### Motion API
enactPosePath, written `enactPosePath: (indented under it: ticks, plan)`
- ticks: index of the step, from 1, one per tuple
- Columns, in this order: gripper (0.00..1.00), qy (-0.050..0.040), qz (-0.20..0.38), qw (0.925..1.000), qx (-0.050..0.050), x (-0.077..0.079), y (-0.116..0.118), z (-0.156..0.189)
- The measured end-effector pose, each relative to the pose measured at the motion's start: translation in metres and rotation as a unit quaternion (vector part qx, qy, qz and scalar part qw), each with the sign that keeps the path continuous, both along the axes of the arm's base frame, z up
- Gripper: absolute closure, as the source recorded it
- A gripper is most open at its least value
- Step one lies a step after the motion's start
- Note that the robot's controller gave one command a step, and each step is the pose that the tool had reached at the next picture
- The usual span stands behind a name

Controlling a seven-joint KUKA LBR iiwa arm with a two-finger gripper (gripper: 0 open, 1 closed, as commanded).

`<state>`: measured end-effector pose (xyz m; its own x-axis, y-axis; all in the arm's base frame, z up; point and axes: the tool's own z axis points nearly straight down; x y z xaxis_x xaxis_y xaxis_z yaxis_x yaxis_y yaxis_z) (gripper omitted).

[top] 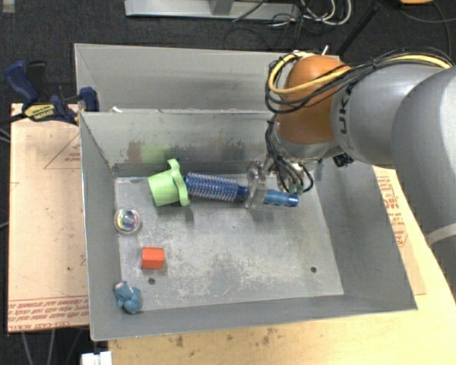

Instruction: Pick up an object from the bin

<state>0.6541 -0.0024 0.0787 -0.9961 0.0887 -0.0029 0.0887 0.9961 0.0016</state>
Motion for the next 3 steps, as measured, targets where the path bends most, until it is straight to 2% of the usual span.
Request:
enactPosePath:
  ticks: [1,3]
  plan:
    - [1.00,-0.0014,0.001,1.0000,0.000,0.001,0.000,0.043]
    - [1.00,-0.0004,0.001,1.0000,0.000,0.002,0.000,0.080]
